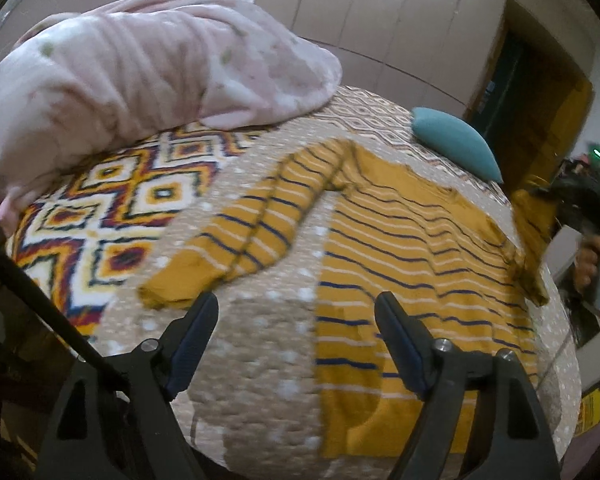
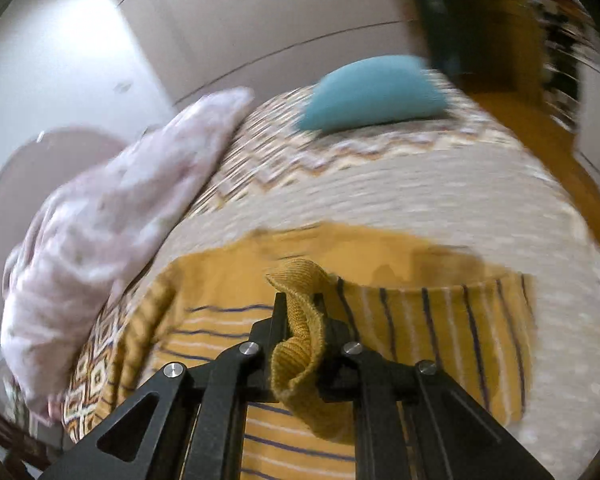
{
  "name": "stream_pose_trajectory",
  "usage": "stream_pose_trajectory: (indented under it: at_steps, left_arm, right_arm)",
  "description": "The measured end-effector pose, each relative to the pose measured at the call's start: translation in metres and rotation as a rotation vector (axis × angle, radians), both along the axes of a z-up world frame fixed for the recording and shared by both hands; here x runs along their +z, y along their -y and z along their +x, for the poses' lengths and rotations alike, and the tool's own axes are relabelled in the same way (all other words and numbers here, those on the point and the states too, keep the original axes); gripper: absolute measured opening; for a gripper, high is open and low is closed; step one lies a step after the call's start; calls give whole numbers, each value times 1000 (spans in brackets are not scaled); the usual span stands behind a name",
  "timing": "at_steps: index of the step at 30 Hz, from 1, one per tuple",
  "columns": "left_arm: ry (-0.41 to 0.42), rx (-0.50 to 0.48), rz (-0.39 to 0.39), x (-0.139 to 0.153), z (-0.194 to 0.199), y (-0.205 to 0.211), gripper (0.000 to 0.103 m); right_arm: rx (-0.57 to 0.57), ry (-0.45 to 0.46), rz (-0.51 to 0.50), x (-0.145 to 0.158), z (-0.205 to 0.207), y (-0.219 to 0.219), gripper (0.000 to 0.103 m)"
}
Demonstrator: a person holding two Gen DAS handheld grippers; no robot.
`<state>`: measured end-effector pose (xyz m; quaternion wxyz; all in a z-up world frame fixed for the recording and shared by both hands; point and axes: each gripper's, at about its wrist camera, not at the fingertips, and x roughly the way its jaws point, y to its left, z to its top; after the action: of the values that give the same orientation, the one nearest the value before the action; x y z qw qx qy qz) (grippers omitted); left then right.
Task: Fold small clothes
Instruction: 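Carry the held sleeve across the sweater body with the right tool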
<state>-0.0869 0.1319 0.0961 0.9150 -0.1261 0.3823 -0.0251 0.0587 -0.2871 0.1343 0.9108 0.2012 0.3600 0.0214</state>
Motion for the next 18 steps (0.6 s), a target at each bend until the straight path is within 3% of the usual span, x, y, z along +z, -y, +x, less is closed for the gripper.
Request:
stream_pose_trajectory:
  at_steps: [4,8,12,18]
  left_arm:
    - [-14,54,-19,-11,-1,-32,80]
    - [-43,110,-42,-27,0,-61,80]
    - [-75,160,-66,-40,2,-84,80]
    - [-55,243,-81,-39,-3,-116,80]
  right_arm:
    - [113,-67,-49,-28,64,-98,12]
    - [181,-137,-152,-66,122,-166,12]
    - [254,-207,-273,-101,148,-210,30]
    - [371,-46,-378,-66,115,-254,46]
